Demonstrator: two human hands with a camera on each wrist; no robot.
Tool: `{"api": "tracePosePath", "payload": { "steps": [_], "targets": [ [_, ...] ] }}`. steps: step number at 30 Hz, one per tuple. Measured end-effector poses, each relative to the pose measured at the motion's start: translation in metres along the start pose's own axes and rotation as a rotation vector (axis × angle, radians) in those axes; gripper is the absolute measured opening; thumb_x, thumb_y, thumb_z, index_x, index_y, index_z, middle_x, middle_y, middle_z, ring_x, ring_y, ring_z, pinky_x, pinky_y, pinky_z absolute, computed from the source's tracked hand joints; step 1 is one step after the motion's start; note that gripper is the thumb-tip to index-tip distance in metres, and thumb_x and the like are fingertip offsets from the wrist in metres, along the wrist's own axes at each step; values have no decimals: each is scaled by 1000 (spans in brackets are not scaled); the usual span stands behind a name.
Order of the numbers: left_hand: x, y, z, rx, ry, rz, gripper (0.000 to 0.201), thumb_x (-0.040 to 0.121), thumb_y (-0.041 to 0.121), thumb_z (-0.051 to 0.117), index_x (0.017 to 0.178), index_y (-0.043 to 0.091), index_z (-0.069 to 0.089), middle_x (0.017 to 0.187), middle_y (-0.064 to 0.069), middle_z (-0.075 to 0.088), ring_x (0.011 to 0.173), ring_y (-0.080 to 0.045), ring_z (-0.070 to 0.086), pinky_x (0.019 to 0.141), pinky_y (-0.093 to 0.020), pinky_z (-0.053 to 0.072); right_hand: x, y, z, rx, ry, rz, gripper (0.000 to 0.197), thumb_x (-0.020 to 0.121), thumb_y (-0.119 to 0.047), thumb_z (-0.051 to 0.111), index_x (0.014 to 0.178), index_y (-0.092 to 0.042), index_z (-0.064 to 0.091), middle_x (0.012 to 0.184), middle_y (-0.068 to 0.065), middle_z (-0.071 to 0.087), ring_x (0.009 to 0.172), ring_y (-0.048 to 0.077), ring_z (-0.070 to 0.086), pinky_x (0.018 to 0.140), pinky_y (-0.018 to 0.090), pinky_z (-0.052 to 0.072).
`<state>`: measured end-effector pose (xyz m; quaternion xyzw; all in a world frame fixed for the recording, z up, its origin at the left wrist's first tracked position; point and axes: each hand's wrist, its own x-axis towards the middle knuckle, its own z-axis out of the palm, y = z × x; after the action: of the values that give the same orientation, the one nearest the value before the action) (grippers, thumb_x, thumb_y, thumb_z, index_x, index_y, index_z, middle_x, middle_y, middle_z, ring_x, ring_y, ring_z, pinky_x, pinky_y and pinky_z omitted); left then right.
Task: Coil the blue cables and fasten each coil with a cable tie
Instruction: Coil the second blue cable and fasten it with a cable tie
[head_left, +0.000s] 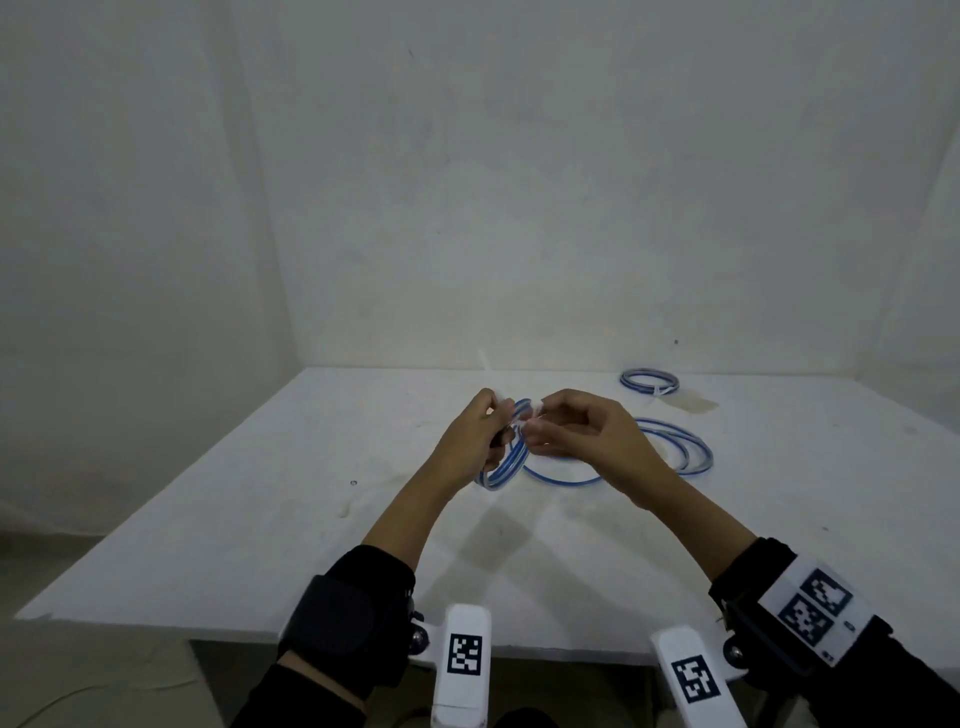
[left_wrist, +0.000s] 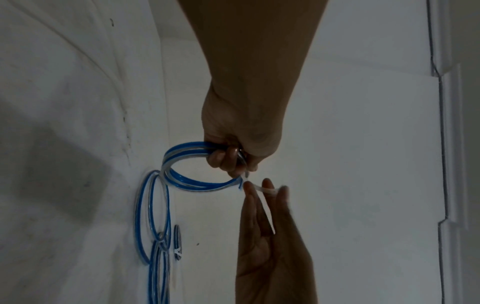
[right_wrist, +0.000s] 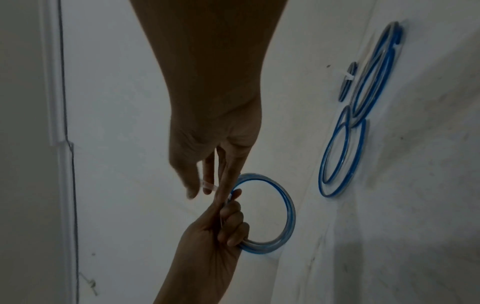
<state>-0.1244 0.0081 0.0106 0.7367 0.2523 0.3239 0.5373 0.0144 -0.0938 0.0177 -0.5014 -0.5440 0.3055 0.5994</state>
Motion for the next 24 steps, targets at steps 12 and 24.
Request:
{"api": "tracePosePath", "payload": {
  "steps": [12,24],
  "targets": [
    [1,4,14,162,1,111,27,100,35,41,86,13,51,67,2,45,42,-4,33,43,-14,29,11,22,-10,-332,15,-211,14,97,-31,53,97,-18,59,119,0,65,115,10,59,102,28,44],
    [-4,10,25,163,137,142,26,100,30,41,108,26,66,91,-2,64,71,-29,55,68,-40,49,16,33,-7,-250,173,-197,18,89,-38,61,94,-22,65,99,-2,66,94,18,67,88,41,55]
  ]
}}
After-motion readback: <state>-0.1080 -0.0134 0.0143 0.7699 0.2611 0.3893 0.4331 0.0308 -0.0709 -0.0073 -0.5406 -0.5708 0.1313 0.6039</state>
